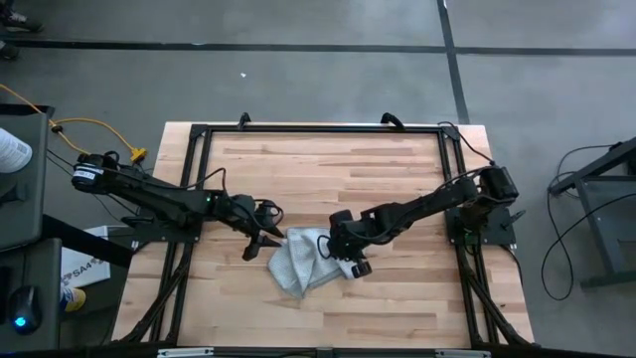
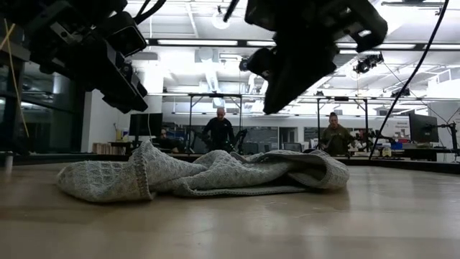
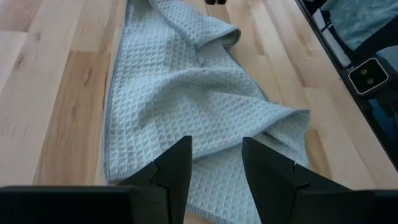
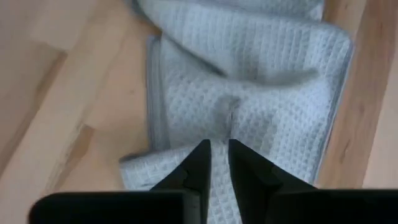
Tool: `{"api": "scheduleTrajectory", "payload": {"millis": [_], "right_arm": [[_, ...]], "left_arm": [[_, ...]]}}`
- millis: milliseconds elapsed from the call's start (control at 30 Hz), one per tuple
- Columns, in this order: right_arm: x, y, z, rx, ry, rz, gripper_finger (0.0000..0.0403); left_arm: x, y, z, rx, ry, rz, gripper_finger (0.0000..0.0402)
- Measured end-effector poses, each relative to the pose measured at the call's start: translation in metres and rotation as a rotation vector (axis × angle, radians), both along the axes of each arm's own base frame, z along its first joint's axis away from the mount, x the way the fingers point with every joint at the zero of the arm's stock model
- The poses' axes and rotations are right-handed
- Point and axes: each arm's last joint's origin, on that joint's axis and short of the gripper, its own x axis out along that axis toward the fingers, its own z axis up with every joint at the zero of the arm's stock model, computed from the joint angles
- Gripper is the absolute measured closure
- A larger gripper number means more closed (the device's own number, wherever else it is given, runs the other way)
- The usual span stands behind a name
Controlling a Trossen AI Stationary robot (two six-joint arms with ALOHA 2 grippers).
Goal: Fold microfiber towels
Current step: Fold the gray microfiber towel
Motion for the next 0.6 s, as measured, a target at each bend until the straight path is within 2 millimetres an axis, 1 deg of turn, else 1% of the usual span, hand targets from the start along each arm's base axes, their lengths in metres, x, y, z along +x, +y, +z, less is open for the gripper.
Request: {"api": "scheduleTrajectory", "payload": {"millis": [100, 200, 267, 367, 433, 533, 600], "right_arm": [[0.002, 0.0, 0.001, 0.014, -0.014, -0.062, 0.033], [0.002, 0.0, 0.001, 0.068, -0.007, -0.119, 0.0325], [0.004, 0.001, -0.004, 0.087, 0.005, -0.144, 0.0326], [0.005, 0.003, -0.012, 0.071, 0.03, -0.161, 0.0326], [0.009, 0.007, -0.017, 0.073, 0.021, -0.154, 0.0324], [0.008, 0.009, -0.024, 0.034, 0.036, -0.163, 0.0319], [0.011, 0.01, -0.025, 0.038, 0.017, -0.163, 0.0313]], "left_arm": [[0.001, 0.0, -0.003, -0.01, 0.018, 0.008, 0.0259], [0.003, 0.0, -0.01, -0.015, 0.057, 0.017, 0.0259], [0.006, -0.001, -0.015, -0.013, 0.073, 0.023, 0.0259], [0.01, -0.001, -0.024, -0.01, 0.103, 0.027, 0.0259], [0.013, -0.001, -0.027, -0.008, 0.104, 0.03, 0.0259], [0.015, -0.002, -0.029, -0.005, 0.093, 0.026, 0.0259], [0.015, -0.001, -0.03, -0.003, 0.103, 0.026, 0.0259]]}}
